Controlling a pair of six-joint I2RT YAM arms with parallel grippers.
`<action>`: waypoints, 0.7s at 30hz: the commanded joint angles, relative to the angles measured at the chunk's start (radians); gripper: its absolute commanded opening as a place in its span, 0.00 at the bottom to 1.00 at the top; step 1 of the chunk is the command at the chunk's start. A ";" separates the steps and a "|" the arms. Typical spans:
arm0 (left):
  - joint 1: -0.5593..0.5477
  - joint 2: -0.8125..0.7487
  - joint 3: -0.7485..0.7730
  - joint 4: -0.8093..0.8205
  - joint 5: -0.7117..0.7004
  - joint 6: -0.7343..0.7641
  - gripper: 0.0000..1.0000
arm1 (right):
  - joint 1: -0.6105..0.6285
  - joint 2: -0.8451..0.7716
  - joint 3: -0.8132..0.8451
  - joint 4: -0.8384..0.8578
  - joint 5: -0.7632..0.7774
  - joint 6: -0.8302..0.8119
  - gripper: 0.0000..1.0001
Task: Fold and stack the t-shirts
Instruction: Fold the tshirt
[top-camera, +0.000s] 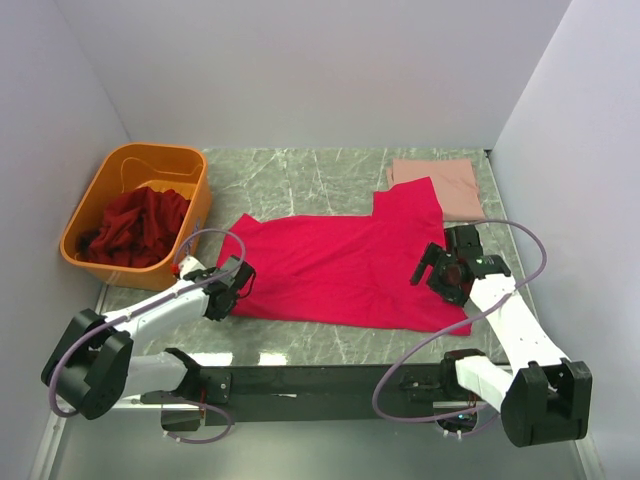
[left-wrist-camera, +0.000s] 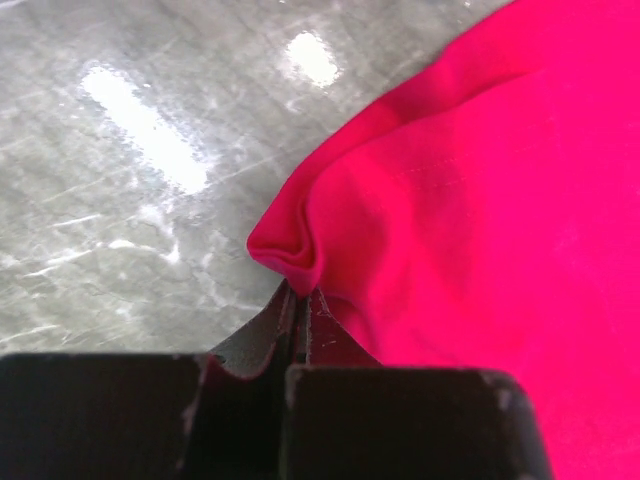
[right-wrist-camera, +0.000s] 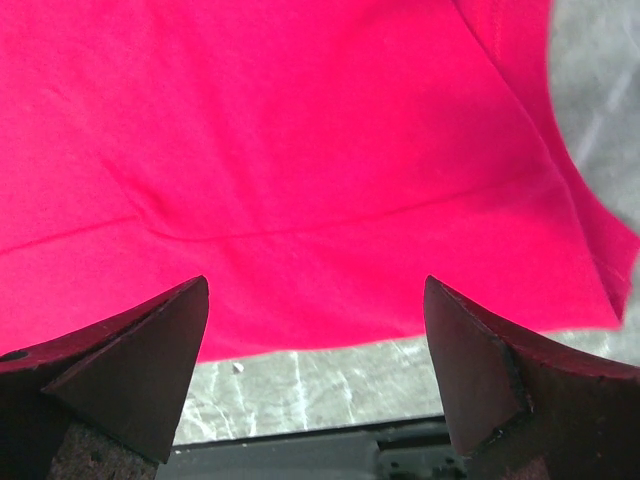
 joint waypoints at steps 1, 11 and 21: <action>0.000 -0.007 0.011 0.052 0.015 0.046 0.01 | -0.004 -0.035 0.017 -0.088 0.046 0.026 0.94; -0.002 -0.073 0.019 0.070 -0.017 0.134 0.01 | -0.065 -0.066 -0.047 -0.172 0.108 0.159 0.98; -0.002 -0.137 0.025 0.064 -0.033 0.157 0.01 | -0.121 -0.055 -0.058 -0.257 0.058 0.181 0.95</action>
